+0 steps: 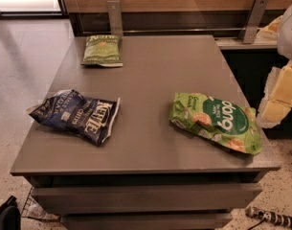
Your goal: Move green rice chip bag near green jalapeno chip bag
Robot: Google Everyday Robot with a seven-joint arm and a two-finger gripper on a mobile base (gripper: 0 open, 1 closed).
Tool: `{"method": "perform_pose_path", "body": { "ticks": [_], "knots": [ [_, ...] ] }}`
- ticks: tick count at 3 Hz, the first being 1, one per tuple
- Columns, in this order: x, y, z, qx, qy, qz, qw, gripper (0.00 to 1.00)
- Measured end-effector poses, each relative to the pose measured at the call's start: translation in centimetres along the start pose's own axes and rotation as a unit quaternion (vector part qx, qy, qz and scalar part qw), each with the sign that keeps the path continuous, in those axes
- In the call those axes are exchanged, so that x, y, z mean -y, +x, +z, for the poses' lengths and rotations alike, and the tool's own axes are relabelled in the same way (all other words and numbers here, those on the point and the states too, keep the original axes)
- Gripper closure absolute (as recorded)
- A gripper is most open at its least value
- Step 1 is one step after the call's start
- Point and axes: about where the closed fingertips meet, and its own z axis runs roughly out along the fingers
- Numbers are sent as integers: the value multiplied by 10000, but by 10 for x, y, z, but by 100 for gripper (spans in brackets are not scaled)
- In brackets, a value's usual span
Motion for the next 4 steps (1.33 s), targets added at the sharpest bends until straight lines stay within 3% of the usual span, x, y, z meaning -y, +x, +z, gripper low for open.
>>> {"method": "perform_pose_path", "body": {
  "ticks": [2, 3, 4],
  "knots": [
    [12, -1, 10, 9, -34, 113, 9999, 0],
    [36, -12, 42, 178, -221, 268, 9992, 0],
    [48, -30, 90, 456, -565, 399, 9966, 0]
  ]
}}
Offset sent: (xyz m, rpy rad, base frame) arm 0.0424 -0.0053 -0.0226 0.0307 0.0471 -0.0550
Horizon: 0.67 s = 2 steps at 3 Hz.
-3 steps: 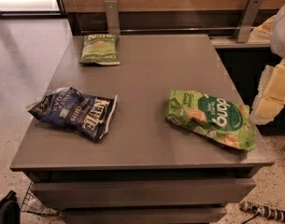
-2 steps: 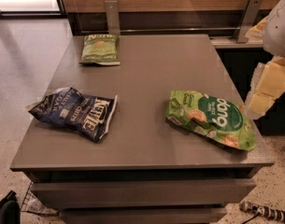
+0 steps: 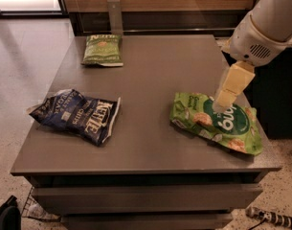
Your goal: Move green rice chip bag near green jalapeno chip bag
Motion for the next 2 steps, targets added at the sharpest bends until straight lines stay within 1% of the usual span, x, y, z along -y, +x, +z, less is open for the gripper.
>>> {"method": "perform_pose_path", "body": {
  "ticks": [1, 2],
  "knots": [
    [-4, -11, 42, 338, -353, 127, 9987, 0],
    [-24, -12, 73, 544, -636, 263, 9961, 0]
  ]
}}
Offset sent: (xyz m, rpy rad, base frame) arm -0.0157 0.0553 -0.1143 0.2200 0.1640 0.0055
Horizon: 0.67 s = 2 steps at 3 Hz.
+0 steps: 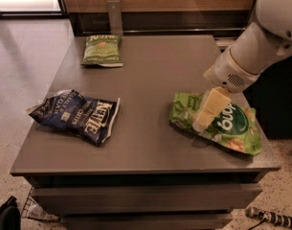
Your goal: Move green rice chip bag near green jalapeno chip bag
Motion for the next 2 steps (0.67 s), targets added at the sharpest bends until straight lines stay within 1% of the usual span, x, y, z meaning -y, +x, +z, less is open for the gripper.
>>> {"method": "perform_pose_path", "body": {
  "ticks": [1, 2],
  "knots": [
    [-26, 13, 20, 110, -206, 166, 9996, 0],
    [-29, 15, 23, 78, -243, 174, 9995, 18]
  ]
}}
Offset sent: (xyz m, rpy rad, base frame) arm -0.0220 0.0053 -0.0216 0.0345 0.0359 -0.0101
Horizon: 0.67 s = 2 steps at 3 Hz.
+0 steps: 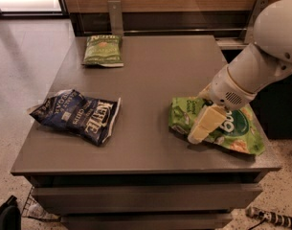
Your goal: Move green rice chip bag near green jalapeno chip bag
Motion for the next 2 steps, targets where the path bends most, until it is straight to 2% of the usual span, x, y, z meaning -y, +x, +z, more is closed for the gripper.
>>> {"method": "perform_pose_path", "body": {
  "ticks": [1, 2],
  "knots": [
    [-1, -1, 0, -4, -1, -11, 10000, 41],
    [-2, -2, 0, -9, -1, -25, 10000, 72]
  ]
}}
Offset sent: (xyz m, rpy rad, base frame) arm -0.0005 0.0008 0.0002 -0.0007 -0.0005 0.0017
